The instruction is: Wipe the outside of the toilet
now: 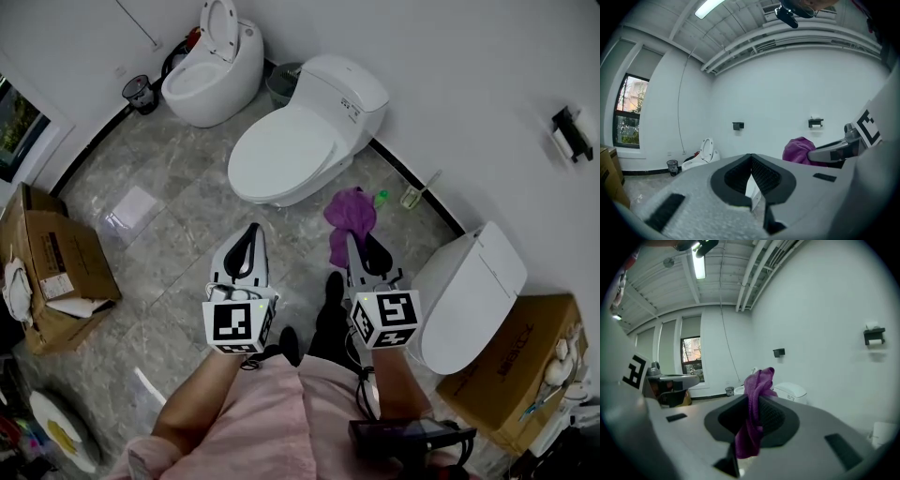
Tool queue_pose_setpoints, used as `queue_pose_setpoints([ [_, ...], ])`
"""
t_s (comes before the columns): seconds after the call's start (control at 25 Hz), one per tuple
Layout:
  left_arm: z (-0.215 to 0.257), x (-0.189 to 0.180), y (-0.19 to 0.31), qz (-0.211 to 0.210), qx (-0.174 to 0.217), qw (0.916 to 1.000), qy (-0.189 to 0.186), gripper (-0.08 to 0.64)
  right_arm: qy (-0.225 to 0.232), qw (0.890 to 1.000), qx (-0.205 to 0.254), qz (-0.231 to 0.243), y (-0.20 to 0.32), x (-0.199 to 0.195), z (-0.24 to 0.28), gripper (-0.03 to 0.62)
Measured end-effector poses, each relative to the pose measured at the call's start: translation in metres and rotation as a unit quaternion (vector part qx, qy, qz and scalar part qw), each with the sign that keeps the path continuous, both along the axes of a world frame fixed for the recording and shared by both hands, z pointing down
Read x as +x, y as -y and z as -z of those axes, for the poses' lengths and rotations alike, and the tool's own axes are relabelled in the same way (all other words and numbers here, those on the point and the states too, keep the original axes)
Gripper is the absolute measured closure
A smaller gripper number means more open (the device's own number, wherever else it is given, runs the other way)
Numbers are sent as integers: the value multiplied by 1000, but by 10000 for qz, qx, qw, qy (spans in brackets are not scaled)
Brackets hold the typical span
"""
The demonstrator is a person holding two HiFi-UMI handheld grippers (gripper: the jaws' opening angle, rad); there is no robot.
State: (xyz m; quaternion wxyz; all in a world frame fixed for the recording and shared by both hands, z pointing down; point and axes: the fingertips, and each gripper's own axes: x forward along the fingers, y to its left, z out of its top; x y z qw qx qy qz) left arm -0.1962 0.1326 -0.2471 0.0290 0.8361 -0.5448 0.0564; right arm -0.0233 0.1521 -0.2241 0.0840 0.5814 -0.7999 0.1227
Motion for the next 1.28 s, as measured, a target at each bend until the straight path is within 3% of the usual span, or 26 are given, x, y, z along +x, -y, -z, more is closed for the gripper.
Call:
queue_pose_setpoints([
  [0.64, -46, 99, 143, 118, -664, 9975, 188, 553, 156, 9984, -520, 148, 140, 102, -55, 522],
  [0.96, -28, 132, 196, 269, -427, 9984, 253, 552, 155, 9991, -283, 290, 200, 137, -44, 522],
  [1.28, 16, 147, 221, 371, 147, 9989, 246, 554, 57, 9987, 245, 437, 238, 147, -9, 522],
])
